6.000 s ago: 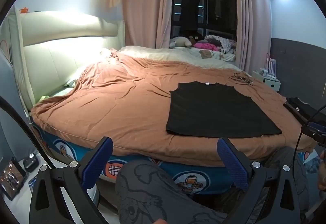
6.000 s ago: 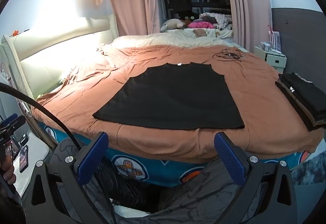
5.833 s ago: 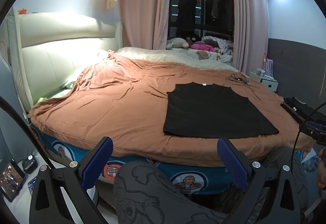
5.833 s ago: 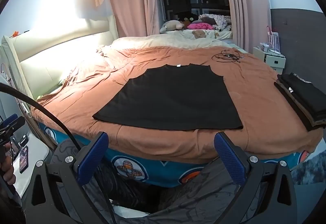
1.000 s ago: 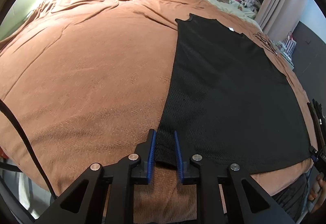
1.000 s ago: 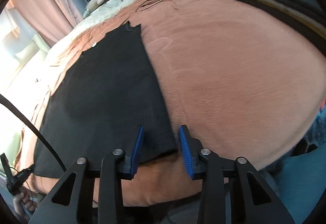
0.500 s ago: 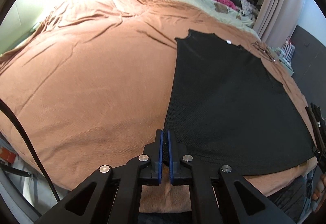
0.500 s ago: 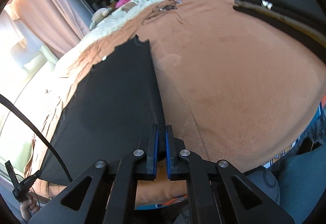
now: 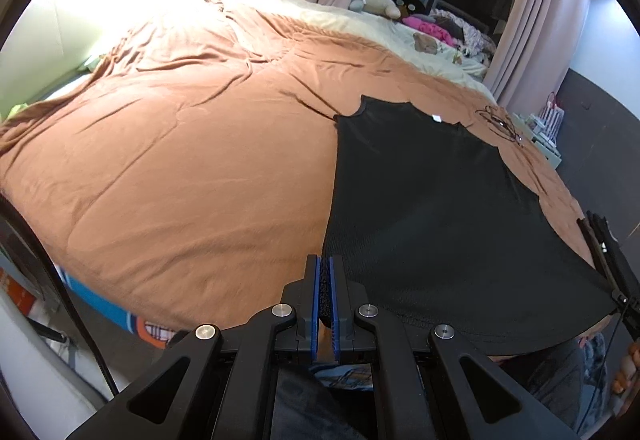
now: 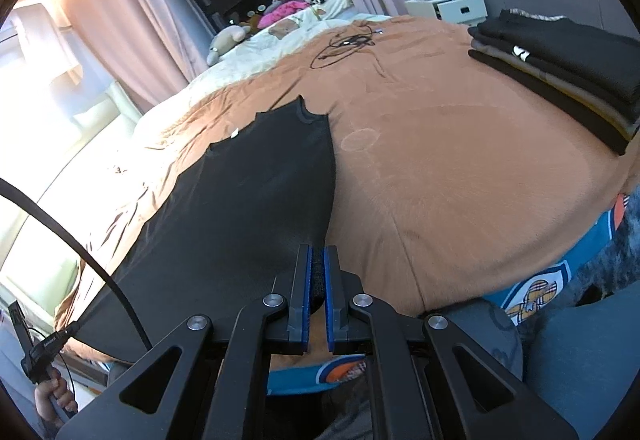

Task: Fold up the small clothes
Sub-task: 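Lift the hem with both grippers and fold it toward the collar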

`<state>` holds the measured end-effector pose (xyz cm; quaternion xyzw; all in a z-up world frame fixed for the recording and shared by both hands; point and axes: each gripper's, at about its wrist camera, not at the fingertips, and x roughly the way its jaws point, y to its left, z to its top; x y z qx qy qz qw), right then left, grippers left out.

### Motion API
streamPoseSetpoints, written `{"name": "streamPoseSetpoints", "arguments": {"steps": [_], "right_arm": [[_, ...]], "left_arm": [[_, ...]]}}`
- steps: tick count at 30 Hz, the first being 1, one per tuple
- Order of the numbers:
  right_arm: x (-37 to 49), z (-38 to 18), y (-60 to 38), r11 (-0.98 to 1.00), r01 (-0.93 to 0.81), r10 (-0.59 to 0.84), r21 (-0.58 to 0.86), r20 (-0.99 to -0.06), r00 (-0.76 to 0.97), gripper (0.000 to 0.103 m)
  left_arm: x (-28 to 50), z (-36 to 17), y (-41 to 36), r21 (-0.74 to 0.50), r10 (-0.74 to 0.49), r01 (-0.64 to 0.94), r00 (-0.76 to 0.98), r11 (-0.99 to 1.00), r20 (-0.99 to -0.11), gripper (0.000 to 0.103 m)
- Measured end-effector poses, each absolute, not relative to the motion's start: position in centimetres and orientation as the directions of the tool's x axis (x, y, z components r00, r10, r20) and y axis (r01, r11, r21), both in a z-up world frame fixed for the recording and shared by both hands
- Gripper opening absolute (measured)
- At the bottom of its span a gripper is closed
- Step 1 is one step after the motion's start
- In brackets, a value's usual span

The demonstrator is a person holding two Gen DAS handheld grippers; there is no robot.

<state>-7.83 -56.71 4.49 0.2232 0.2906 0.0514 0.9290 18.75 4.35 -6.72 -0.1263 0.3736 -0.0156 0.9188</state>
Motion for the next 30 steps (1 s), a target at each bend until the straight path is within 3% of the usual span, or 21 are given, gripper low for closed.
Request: {"name": "streamPoseSetpoints", "arguments": {"steps": [18,30], "right_arm": [[-13.9,4.9,-57.3,0.915,-0.038,0.252,0.401,-0.496,0.831,0.002],[-9.2,5.5,-56.4,0.918,-0.034,0.246,0.396,-0.501,0.830,0.002]], "left_arm": [[11.1,-4.8,5.8,-0.271,-0.127,-0.055,0.784,0.961,-0.608,0.004],[14.9,-4.8,5.5,-0.217,-0.095,-0.056,0.775,0.975,-0.624,0.004]]}}
